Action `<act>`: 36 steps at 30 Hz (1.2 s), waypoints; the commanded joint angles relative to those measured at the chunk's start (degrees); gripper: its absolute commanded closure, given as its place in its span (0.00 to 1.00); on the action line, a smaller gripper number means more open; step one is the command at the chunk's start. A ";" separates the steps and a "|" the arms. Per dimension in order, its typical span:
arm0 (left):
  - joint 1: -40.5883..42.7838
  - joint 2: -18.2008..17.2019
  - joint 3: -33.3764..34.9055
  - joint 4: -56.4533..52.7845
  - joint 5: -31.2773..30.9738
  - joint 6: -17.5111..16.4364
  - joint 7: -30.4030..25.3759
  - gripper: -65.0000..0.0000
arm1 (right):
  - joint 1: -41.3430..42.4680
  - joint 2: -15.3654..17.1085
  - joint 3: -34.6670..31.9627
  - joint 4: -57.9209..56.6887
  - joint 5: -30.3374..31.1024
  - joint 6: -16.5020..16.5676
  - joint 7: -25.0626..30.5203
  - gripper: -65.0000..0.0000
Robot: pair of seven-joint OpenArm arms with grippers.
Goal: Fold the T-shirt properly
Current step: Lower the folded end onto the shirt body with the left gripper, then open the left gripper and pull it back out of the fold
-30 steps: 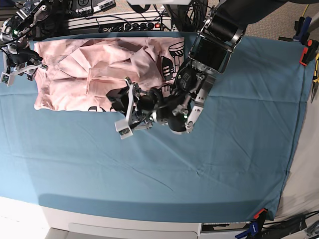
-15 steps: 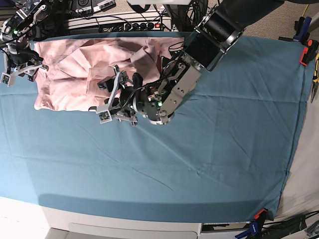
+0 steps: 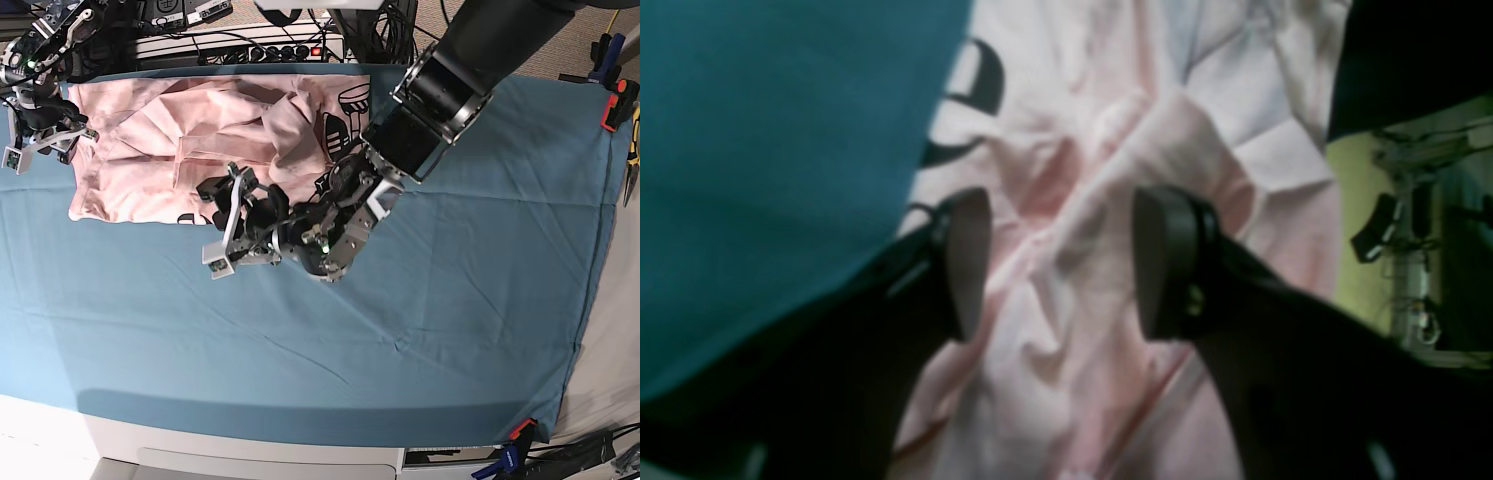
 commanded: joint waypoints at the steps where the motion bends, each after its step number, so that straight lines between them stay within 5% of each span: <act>1: -1.40 1.43 -0.11 0.74 -2.08 -0.31 -0.98 0.47 | 0.17 0.96 0.24 0.92 0.74 -0.07 1.20 0.60; 24: -1.22 1.43 -0.11 -6.34 -1.18 -1.60 -2.99 0.54 | 0.17 0.96 0.24 0.92 1.77 -0.04 1.20 0.60; 32: 0.24 1.43 -0.11 -6.34 -1.60 -1.60 -2.99 0.63 | 0.17 0.96 0.24 0.92 1.77 -0.04 1.29 0.60; 36: 1.49 1.43 -0.11 -6.34 -1.60 -1.60 -3.43 0.82 | 0.17 0.96 0.24 0.92 1.77 -0.02 1.33 0.60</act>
